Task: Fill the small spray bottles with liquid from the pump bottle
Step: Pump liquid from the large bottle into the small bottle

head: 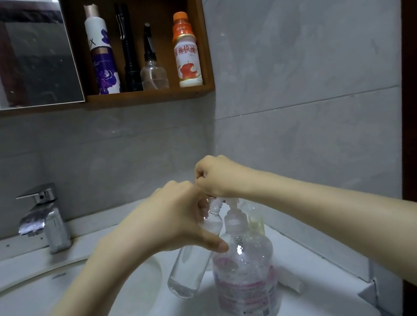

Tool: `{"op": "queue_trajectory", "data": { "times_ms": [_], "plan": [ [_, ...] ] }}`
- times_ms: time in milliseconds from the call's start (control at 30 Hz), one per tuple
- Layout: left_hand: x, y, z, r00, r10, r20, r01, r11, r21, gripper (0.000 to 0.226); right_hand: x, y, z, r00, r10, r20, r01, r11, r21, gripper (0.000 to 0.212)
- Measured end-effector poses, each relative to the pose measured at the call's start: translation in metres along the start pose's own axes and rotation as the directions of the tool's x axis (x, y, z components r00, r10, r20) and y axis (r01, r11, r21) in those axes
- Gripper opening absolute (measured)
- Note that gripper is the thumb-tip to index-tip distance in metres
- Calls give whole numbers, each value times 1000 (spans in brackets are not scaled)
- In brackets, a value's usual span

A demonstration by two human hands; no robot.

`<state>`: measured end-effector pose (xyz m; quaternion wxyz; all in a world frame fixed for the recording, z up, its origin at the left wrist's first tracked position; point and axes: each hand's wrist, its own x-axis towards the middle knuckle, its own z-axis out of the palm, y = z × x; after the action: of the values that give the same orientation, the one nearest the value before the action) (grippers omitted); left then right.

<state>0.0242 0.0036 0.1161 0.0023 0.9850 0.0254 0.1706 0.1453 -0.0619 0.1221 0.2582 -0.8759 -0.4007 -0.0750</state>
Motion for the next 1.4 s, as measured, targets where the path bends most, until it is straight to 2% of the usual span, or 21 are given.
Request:
{"op": "queue_trajectory", "data": {
  "times_ms": [100,367,600,833,1200,1400],
  "plan": [
    [0,-1,0,1000,-9,0,9,1000,3,54,1,0,2,999,27,38,-26,999,-18,13],
    [1,-1,2,1000,-5,-2,5,1000,23,54,-1,5,4,997,66,30,-65,998,-10,12],
    [0,0,6,999,-1,34,0,1000,22,55,-6,5,7,979,137,151,-121,987,-109,18],
    [-1,0,5,1000,-10,-8,10,1000,13,57,-16,-5,-5,998,19,-59,-24,997,-76,11],
    [1,-1,-1,1000,-6,-11,7,1000,25,53,-4,2,-1,995,98,-7,-98,995,-31,10],
    [-1,-2,5,999,-29,38,28,999,36,56,-10,4,6,994,110,20,-107,989,-105,24]
  ]
}}
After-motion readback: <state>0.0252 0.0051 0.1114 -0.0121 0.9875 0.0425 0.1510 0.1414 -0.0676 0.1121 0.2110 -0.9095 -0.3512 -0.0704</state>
